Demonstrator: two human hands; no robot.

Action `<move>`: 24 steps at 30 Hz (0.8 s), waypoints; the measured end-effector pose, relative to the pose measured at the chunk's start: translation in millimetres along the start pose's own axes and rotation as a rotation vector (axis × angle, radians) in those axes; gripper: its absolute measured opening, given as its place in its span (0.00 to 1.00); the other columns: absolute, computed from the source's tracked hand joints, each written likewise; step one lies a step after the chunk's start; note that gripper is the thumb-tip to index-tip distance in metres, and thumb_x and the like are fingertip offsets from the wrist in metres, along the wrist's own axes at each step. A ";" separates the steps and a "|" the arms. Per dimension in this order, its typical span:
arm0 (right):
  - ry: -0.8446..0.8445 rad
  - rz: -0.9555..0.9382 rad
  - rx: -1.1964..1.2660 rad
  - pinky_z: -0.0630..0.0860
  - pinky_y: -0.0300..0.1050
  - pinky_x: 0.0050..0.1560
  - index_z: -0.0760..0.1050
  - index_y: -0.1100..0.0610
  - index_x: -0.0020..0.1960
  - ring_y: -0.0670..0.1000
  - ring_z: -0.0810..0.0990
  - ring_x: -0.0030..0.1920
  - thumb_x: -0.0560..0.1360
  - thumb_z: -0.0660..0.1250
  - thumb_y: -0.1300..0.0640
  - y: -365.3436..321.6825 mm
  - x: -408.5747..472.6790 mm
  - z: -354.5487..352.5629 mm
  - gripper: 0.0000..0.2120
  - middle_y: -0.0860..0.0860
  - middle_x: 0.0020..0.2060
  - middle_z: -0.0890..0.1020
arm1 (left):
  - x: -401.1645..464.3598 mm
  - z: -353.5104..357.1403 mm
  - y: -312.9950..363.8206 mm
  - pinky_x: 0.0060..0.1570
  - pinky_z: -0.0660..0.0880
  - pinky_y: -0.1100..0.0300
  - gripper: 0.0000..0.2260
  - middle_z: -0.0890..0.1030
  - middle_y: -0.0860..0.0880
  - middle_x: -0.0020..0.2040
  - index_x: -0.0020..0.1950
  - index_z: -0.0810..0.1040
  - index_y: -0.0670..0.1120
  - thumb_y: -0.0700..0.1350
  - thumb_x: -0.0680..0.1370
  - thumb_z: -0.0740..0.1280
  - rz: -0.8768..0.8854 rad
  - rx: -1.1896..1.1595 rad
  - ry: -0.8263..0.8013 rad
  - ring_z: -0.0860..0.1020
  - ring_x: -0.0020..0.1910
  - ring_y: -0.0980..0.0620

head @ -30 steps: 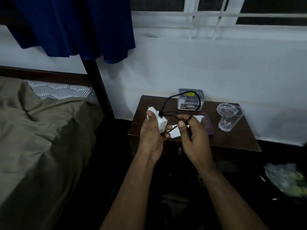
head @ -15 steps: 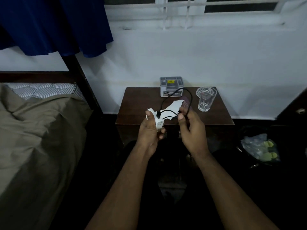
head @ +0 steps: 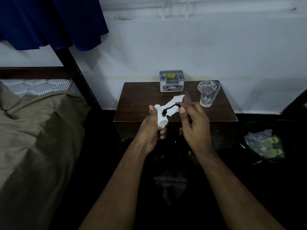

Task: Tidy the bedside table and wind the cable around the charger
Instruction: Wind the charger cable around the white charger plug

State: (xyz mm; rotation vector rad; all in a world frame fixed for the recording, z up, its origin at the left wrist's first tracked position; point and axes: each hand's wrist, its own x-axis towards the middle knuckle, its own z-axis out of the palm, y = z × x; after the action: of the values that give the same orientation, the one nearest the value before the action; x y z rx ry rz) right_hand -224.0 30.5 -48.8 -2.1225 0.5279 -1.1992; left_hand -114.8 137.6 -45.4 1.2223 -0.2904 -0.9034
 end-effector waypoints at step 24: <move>-0.184 0.497 0.542 0.82 0.51 0.53 0.81 0.51 0.63 0.52 0.85 0.54 0.80 0.61 0.68 11.6 14.8 26.5 0.19 0.52 0.54 0.87 | 8.4 1.9 7.9 0.36 0.72 0.62 0.15 0.85 0.43 0.53 0.61 0.81 0.46 0.50 0.76 0.71 0.059 -0.119 -0.352 0.84 0.48 0.51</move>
State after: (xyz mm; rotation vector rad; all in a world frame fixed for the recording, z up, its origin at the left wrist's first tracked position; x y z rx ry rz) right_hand -194.1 21.8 -57.9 -1.5018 0.5314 -0.7463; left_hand -107.2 130.6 -39.8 0.9373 -0.5426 -1.0686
